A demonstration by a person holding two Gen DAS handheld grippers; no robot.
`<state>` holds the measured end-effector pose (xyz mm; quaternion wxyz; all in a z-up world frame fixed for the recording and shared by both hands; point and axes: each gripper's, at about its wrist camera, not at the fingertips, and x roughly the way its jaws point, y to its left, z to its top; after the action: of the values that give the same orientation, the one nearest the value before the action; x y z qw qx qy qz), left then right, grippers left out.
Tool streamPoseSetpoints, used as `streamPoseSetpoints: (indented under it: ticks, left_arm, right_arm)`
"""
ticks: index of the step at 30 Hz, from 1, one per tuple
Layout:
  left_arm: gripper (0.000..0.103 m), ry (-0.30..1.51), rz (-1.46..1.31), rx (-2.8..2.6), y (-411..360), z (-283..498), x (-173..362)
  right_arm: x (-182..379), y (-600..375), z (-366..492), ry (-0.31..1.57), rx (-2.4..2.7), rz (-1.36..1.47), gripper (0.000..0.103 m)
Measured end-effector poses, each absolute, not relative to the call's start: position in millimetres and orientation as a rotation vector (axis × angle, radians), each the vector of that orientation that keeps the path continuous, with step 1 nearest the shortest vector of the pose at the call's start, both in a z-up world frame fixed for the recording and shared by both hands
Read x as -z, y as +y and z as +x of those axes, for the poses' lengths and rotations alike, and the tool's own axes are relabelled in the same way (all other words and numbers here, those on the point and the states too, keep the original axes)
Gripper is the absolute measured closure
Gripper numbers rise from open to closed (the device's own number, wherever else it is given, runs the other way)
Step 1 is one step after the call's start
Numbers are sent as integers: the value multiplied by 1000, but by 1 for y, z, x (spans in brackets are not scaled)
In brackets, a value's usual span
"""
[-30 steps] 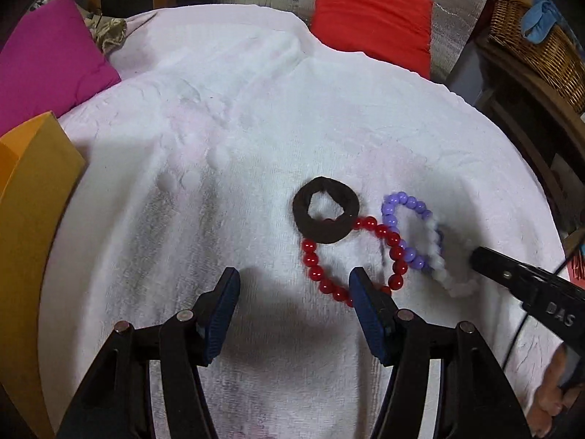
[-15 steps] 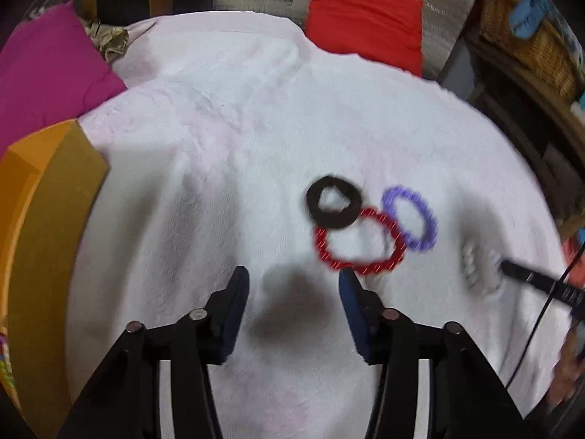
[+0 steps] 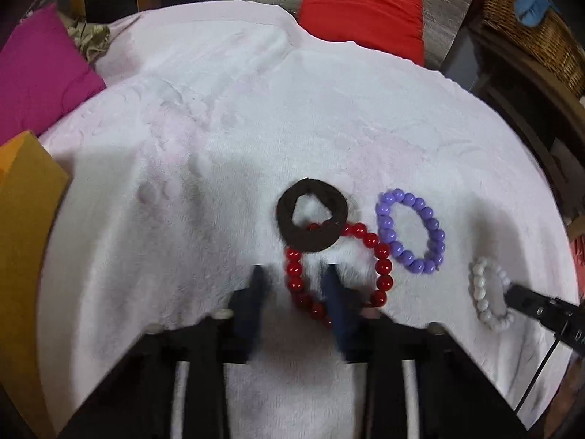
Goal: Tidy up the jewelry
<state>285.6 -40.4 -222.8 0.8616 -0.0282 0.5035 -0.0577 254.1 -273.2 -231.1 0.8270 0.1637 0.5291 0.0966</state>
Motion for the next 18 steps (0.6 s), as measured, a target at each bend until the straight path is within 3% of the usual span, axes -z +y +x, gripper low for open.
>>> streamPoseSetpoints:
  ticks: [3,15,16,18]
  left_arm:
    - [91,1091,-58,133,-33,279,219]
    - [92,1124,-38,179,-1,244,207]
    - [86,1128,-48,185,-1,243,208]
    - [66,1133,-69,201,-1,247,208]
  right_arm:
    - [231,-272,255,1127,-202,342,90]
    - [232,-272,255,1131,-198,348,90]
    - [232,-271,254,1129,-197,345,90]
    - [232,-270,254,1124,-196,337,89]
